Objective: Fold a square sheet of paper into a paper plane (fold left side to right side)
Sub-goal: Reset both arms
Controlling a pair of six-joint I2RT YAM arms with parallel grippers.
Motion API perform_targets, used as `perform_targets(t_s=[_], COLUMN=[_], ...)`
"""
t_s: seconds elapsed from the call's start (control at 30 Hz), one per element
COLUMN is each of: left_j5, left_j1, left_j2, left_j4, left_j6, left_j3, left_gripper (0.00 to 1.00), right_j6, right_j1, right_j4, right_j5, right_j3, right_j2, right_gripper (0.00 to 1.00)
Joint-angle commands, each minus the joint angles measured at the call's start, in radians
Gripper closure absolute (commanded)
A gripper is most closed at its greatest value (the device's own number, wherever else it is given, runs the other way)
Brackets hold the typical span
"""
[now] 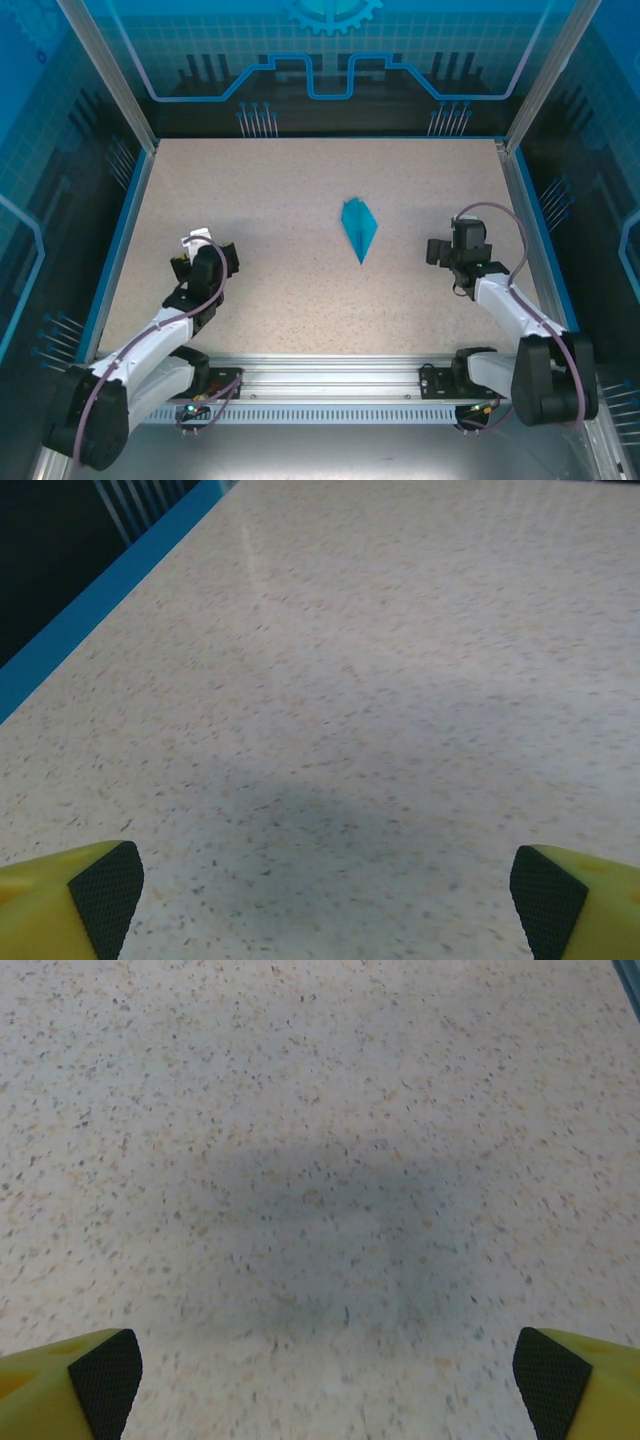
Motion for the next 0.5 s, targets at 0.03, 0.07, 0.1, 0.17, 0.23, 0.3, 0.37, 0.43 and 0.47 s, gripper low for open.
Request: perform_targets(t_s=[0.03,0.07,0.1,0.17,0.23,0.3,0.37,0.43,0.47], left_j5=[0.103,0.128,0.166,0.239,0.291,0.342,0.397,0.432,0.44], left_j1=[0.09,0.108,0.128,0.161,0.177,0.184,0.185,0.186,0.188], left_j2=[0.062,0.083,0.103,0.16,0.218,0.283,0.349,0.403,0.441], left_j4=[0.28,0.33,0.362,0.418,0.481,0.542,0.575,0.617,0.665], left_j6=[0.078,0.086,0.092,0.104,0.124,0.144,0.169,0.202,0.207], left_j3=[-0.04,-0.046,-0.048,-0.033,-0.019,0.002,0.036,0.054,0.051], left_gripper=[0.02,0.01,0.01,0.01,0.01,0.02,0.01,0.02,0.02], right_j6=[-0.099,-0.113,-0.12,-0.157,-0.173,-0.184,-0.195,-0.2,-0.189], right_j1=[-0.016,-0.016,-0.017,-0.016,-0.016,-0.016,-0.013,-0.011,-0.011], right_j4=[0.387,0.445,0.442,0.527,0.607,0.613,0.613,0.632,0.664], right_j5=[-0.038,-0.04,-0.04,-0.071,-0.087,-0.115,-0.14,-0.163,-0.183], right_j3=[-0.057,-0.07,-0.062,-0.075,-0.092,-0.084,-0.08,-0.093,-0.11], right_j2=[0.078,0.1,0.112,0.132,0.144,0.161,0.164,0.153,0.149], right_gripper=[0.01,0.01,0.01,0.0,0.01,0.01,0.01,0.0,0.0])
